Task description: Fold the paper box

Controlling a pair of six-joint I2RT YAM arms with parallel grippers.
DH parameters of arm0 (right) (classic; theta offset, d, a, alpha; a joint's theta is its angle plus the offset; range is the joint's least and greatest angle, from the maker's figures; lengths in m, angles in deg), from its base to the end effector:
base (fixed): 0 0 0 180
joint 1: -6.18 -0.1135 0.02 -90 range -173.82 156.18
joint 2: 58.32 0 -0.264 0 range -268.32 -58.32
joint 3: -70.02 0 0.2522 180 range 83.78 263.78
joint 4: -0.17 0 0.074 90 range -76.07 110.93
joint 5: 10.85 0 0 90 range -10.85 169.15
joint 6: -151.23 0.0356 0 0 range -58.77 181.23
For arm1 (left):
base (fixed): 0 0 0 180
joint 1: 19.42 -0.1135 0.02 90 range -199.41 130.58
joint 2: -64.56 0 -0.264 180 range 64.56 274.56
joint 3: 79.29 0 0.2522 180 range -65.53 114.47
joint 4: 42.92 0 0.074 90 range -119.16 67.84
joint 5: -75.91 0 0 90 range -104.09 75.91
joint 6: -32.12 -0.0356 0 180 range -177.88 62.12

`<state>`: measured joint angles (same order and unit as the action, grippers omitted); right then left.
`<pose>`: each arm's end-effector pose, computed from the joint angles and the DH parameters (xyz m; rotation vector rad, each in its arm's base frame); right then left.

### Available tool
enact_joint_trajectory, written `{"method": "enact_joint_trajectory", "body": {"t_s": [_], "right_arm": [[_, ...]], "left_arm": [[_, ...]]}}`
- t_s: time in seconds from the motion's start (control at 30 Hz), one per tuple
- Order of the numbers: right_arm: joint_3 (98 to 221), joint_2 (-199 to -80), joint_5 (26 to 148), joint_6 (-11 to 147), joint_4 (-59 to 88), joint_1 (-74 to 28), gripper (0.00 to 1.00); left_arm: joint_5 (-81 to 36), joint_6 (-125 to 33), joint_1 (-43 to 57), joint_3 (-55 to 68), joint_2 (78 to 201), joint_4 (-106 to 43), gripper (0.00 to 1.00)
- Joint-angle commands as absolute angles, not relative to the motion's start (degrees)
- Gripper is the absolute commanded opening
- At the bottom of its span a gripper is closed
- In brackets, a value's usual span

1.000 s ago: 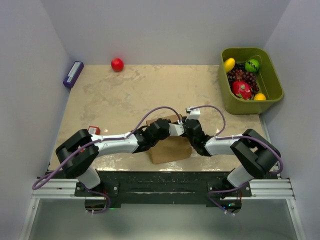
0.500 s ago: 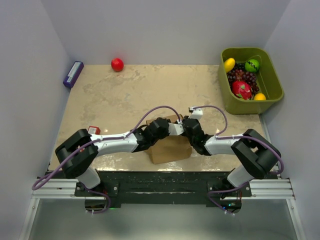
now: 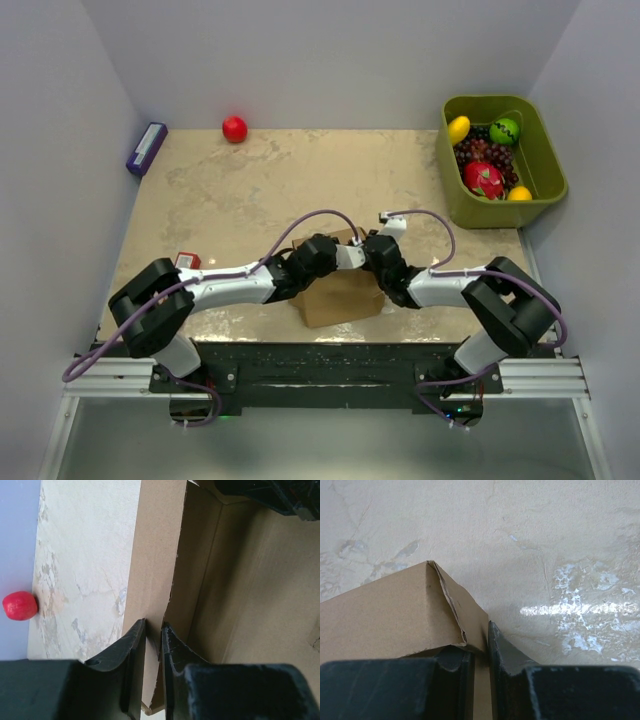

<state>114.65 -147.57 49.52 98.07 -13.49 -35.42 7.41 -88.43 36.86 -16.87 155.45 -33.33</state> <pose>0.2256 0.1768 0.1463 0.2190 2.0368 0.3102 0.1941 -0.2674 0.1912 1.3501 1.7199 0.1669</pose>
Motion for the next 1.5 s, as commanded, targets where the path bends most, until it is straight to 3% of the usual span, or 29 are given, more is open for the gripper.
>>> {"method": "enact_joint_trajectory", "body": {"t_s": [0.0,0.1,0.23,0.37,0.6,1.17,1.47], "right_arm": [[116.74,-150.61,37.57,99.28,-7.34,-36.27,0.02],[116.74,-148.59,39.42,98.76,-6.03,-36.27,0.11],[116.30,-144.21,41.09,98.23,-2.79,-36.53,0.33],[115.25,-140.15,41.09,100.94,2.23,-36.71,0.48],[113.84,-132.33,42.32,103.41,9.70,-36.80,0.63],[120.42,-110.27,46.36,102.18,32.72,-36.88,0.84],[126.40,-106.05,52.24,109.38,45.56,-36.88,0.89]], "left_arm": [[3.39,-81.00,39.30,-14.12,158.77,-25.12,0.00],[5.59,-80.12,38.68,-12.63,160.18,-23.63,0.00],[7.96,-78.71,38.15,-10.52,162.72,-21.34,0.00],[8.85,-77.39,37.28,-8.67,163.70,-19.50,0.00],[9.20,-75.99,36.13,-7.17,164.57,-17.91,0.00],[10.08,-72.65,34.20,-5.24,162.91,-15.54,0.00],[14.21,-67.73,31.74,-3.40,162.29,-12.73,0.00]]}}
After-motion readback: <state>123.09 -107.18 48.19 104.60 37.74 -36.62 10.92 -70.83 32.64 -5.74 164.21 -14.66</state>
